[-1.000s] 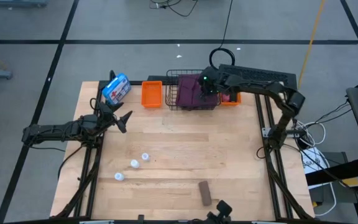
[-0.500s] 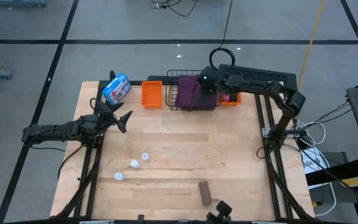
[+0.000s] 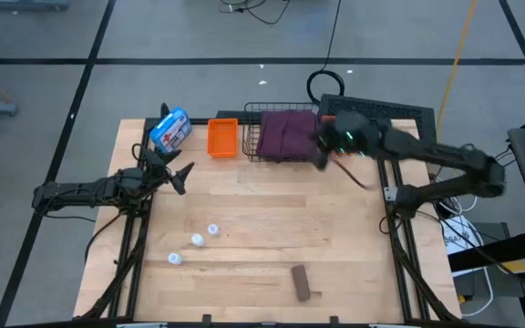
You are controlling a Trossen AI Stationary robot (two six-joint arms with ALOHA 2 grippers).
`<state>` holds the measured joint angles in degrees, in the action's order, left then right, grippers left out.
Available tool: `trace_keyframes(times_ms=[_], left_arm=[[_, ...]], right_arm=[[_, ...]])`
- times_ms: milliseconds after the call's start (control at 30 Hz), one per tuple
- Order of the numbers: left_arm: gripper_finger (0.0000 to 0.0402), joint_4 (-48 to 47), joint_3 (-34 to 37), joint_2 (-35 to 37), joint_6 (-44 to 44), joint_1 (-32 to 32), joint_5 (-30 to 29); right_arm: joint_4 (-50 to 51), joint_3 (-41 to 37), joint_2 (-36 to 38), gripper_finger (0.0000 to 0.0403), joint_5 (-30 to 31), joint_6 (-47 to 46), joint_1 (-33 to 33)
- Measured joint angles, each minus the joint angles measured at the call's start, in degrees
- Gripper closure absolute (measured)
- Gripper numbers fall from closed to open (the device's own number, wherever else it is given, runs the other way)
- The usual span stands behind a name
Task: Pick & place medical supplies in basket/bin
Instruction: Put the bottom white pill bottle into the left orange bin
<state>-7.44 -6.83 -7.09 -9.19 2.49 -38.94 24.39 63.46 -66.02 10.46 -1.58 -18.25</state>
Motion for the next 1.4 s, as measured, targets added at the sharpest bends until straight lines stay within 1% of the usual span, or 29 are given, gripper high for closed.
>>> trace_keyframes(times_ms=[133, 233, 300, 367, 467, 533, 633, 767, 833, 967, 1067, 1233, 1400], left_arm=[[0.0078, 0.0, 0.0, 0.0, 0.0, 0.0, 0.0], [0.0078, 0.1, 0.0, 0.0, 0.0, 0.0, 0.0], [0.0078, 0.0, 0.0, 0.0, 0.0, 0.0, 0.0], [0.0078, 0.0, 0.0, 0.0, 0.0, 0.0, 0.0], [0.0078, 0.1, 0.0, 0.0, 0.0, 0.0, 0.0], [0.0078, 0.1, 0.0, 0.0, 0.0, 0.0, 0.0], [0.0078, 0.0, 0.0, 0.0, 0.0, 0.0, 0.0], [0.0078, 0.0, 0.0, 0.0, 0.0, 0.0, 0.0], [0.0078, 0.0, 0.0, 0.0, 0.0, 0.0, 0.0], [0.0078, 0.0, 0.0, 0.0, 0.0, 0.0, 0.0], [0.0078, 0.0, 0.0, 0.0, 0.0, 0.0, 0.0], [0.0078, 0.0, 0.0, 0.0, 0.0, 0.0, 0.0], [0.0078, 0.0, 0.0, 0.0, 0.0, 0.0, 0.0]], right_arm=[[-7.8, -13.1, 10.9, 0.0402, -0.1, -3.1, 9.6], [-18.4, -24.1, 17.7, 0.0402, 0.1, -3.7, 16.2], [-26.4, -31.2, 20.8, 0.0402, 0.2, -2.4, 19.7], [-35.3, -37.6, 22.7, 0.0402, 1.1, -1.0, 22.2], [-46.1, -45.2, 24.1, 0.0402, 5.1, 1.2, 24.9], [-50.8, -49.5, 24.9, 0.0402, 6.2, 2.9, 25.9], [-56.8, -54.4, 26.1, 0.0402, 6.1, 5.1, 27.0], [-65.0, -58.2, 27.6, 0.0402, 5.9, 5.3, 27.4], [-66.5, -59.2, 28.3, 0.0402, 4.6, 4.5, 27.4], [-64.4, -60.3, 28.8, 0.0402, -2.0, 3.5, 27.4], [-62.1, -60.3, 28.8, 0.0402, -5.7, 4.6, 27.4], [-60.5, -60.4, 28.8, 0.0402, -6.1, 7.6, 27.4], [-58.5, -60.5, 28.8, 0.0402, -6.2, 7.5, 27.4]])
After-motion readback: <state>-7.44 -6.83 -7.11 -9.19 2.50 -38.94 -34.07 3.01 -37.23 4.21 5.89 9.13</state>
